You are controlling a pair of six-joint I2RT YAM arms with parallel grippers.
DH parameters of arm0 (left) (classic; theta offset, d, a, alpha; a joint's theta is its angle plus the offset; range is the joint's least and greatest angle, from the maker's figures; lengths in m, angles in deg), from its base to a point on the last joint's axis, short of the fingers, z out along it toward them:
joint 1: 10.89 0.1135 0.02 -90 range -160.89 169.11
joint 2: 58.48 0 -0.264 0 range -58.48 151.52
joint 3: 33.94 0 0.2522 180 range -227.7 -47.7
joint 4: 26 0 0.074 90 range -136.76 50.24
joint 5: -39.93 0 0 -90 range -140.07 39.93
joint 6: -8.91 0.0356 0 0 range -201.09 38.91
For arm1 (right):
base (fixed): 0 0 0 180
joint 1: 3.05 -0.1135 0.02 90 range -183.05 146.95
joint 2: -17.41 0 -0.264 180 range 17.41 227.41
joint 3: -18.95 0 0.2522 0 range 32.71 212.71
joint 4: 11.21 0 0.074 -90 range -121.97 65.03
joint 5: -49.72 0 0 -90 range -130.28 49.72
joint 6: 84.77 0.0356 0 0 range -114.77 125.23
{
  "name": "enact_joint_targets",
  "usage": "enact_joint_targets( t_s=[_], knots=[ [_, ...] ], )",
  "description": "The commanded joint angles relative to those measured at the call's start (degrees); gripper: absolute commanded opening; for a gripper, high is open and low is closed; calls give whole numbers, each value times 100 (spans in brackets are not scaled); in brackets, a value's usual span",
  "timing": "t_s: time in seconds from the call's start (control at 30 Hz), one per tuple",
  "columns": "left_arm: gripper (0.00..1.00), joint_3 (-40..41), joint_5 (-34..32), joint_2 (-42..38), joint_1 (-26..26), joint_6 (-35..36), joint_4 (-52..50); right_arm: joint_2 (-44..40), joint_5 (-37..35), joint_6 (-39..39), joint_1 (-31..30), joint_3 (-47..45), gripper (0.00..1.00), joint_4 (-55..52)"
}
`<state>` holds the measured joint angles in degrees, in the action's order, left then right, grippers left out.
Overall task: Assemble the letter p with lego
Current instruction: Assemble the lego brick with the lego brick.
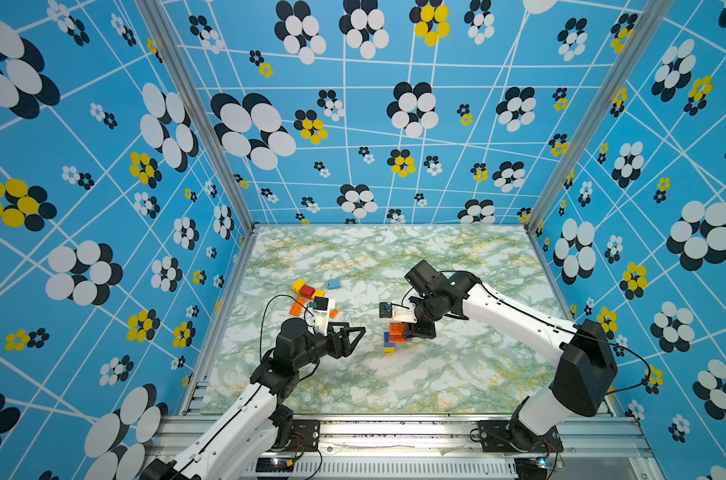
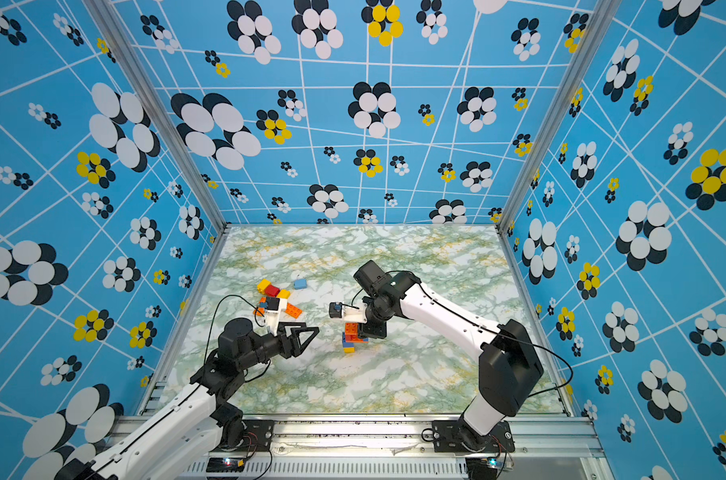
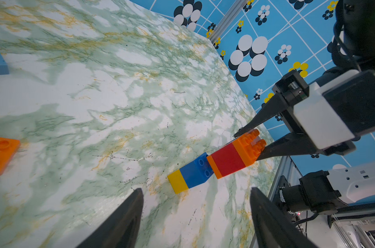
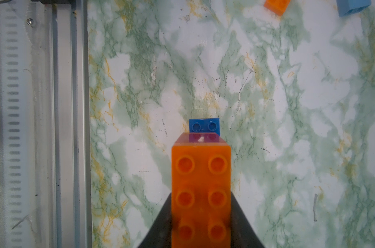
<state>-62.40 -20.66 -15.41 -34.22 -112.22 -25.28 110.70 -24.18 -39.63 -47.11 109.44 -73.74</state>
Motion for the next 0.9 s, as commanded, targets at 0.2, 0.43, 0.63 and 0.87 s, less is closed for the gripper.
enact_joint_targets(
  t_s=[0.2, 0.43, 0.63, 0.87],
  knots=[
    [75, 116, 134, 121, -70, -24, 275, 244, 16, -153, -75, 289, 23, 28],
    [73, 156, 116, 172, -106, -7, 318, 475, 26, -187, -77, 465, 23, -261],
    [71, 156, 117, 215, -117, -7, 334, 495, 51, -197, -77, 431, 23, -299],
    [68, 160, 102, 527, -264, -221, 794, 525, -1, -207, -86, 404, 23, -302]
  ],
)
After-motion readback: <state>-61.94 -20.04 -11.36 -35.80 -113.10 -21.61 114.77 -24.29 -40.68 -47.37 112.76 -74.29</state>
